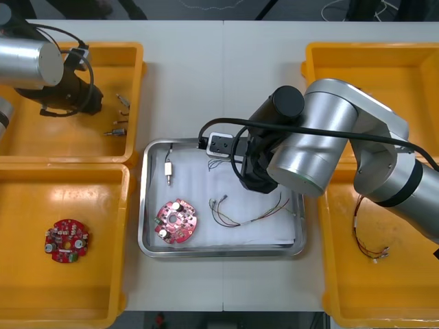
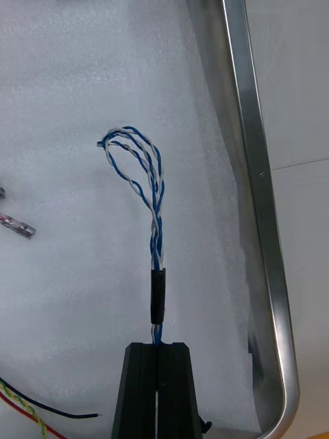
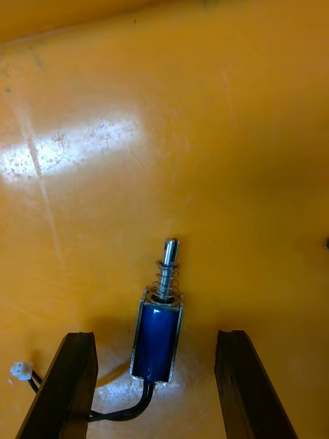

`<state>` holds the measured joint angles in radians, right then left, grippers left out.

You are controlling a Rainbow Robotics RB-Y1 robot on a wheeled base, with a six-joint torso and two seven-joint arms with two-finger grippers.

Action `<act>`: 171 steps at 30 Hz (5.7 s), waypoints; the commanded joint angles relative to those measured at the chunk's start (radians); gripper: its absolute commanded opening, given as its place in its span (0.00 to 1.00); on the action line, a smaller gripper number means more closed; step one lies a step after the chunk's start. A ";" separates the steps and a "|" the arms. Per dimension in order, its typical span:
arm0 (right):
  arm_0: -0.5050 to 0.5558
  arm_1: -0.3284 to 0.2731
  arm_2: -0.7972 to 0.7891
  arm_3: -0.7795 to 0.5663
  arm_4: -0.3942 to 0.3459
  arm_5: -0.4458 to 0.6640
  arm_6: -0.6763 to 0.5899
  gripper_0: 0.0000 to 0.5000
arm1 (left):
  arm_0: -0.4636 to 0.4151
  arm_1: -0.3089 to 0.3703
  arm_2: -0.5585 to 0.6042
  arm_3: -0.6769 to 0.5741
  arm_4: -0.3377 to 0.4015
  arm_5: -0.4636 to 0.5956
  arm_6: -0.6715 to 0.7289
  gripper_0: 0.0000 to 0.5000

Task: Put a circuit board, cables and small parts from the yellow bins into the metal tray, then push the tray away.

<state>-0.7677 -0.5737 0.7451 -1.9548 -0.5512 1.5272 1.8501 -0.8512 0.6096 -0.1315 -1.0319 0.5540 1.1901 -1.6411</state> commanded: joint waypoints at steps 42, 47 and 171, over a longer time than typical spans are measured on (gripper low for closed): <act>0.079 -0.011 0.037 0.039 0.152 -0.113 0.046 1.00 | 0.026 -0.024 0.159 -0.456 -0.171 0.554 0.023 0.00; 0.079 -0.009 -0.012 -0.013 0.151 -0.018 0.037 1.00 | 0.081 -0.034 0.161 -0.633 -0.169 0.675 0.089 0.00; 0.401 -0.167 -0.839 -0.306 -0.345 0.393 -0.448 1.00 | 0.544 0.162 0.293 -1.380 0.250 0.730 0.569 1.00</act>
<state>-0.2970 -0.6963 -0.1477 -2.2304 -0.8786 1.9171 1.4236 -0.3670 0.6954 0.0967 -2.3771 0.7670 1.9134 -1.0010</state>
